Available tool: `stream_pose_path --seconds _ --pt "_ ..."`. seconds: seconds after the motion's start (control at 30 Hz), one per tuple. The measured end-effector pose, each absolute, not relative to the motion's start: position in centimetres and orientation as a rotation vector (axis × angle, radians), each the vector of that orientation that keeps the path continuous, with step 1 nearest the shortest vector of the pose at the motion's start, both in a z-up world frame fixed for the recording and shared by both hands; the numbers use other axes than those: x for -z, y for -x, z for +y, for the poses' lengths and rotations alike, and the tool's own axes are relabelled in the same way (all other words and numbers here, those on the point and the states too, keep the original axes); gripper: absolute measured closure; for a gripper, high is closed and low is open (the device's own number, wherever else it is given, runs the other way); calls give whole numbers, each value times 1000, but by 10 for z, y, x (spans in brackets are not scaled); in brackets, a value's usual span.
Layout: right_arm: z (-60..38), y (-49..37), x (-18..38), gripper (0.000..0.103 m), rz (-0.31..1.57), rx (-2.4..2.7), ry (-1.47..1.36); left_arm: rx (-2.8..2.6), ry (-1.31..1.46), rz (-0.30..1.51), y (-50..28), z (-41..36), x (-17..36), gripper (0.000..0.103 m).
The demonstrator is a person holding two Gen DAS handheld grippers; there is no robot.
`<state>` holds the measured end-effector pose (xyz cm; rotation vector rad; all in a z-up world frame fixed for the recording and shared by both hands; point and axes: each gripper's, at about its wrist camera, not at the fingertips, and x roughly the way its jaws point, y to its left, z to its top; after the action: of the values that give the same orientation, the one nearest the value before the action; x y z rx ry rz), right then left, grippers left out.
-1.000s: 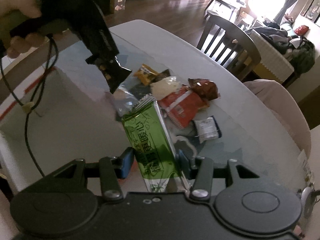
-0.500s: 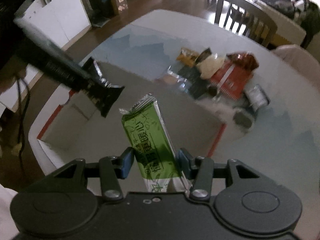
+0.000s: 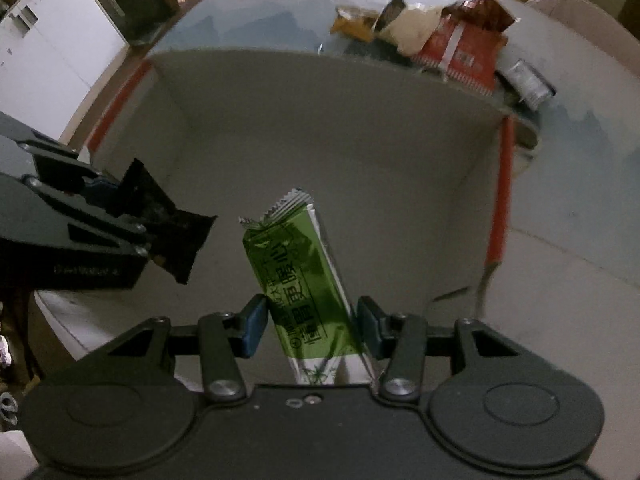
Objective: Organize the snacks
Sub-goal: 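Carry both packets over the box and open both grippers to drop them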
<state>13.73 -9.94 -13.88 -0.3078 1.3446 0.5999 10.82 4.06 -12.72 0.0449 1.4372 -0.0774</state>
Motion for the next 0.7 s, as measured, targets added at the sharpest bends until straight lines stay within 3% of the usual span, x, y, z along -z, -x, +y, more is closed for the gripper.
stream_pose_path --seconds 0.7 --pt "-86 -134 175 54 1406 -557 377 93 -17 1513 -115 38 162 64"
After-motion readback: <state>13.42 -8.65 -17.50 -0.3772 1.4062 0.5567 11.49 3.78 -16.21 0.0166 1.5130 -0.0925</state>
